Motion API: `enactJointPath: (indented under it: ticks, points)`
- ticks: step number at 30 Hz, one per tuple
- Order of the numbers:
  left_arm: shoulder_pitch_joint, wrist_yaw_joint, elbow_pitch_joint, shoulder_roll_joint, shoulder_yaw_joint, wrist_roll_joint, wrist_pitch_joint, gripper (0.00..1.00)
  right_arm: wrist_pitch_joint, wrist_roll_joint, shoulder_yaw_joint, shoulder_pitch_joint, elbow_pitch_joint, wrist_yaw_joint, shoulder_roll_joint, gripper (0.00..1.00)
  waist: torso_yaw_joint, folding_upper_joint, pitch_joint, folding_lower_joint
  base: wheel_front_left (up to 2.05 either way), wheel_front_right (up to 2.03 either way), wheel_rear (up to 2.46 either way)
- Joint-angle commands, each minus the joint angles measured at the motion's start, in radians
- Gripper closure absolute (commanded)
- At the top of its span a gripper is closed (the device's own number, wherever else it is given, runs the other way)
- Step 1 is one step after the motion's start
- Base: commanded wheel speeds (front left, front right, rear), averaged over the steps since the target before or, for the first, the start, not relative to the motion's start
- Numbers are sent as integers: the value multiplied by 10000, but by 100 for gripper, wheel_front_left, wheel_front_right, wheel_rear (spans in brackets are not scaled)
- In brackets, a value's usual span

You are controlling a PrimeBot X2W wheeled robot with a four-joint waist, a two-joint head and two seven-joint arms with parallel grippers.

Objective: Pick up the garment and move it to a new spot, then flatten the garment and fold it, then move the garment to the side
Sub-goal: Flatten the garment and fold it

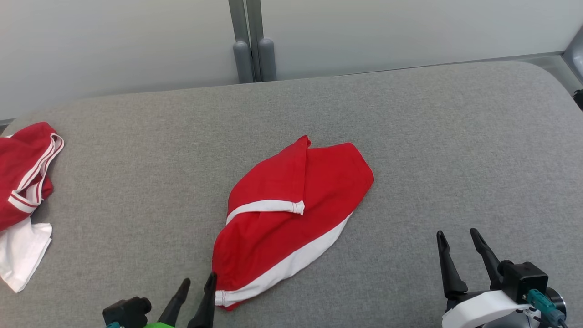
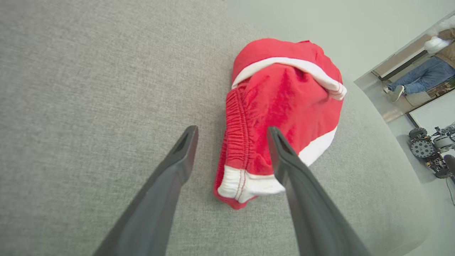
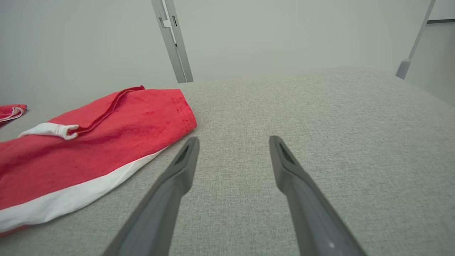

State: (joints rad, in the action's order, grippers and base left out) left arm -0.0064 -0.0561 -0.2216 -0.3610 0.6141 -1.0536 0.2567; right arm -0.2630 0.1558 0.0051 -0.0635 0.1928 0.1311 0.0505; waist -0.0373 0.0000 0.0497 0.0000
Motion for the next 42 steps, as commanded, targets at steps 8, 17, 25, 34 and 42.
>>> enactJointPath:
  ticks: [8,17,25,34,42]
  points:
    - [624,-181,1351,862,-2193,3909,76,0,-28,-152,-177,-93,-234,-7,24,0,-110,0,47,0,0,0,0]
    - [-1206,1195,992,1921,-1065,6851,76,0,-27,-179,114,391,-279,-7,44,0,-907,0,384,0,0,0,0]
    - [-3716,1608,-899,2653,252,7576,-849,0,-27,-58,281,763,-290,-7,19,0,-1935,0,1077,0,0,0,0]
    - [-5211,1672,-3674,2961,1112,7585,-1922,0,-27,236,369,955,-288,-7,5,0,-2681,0,1712,0,0,0,0]
    - [-5856,1106,-5693,3061,1149,7336,-1742,48,-27,391,335,1026,-233,-7,4,0,-2603,0,1842,0,0,0,0]
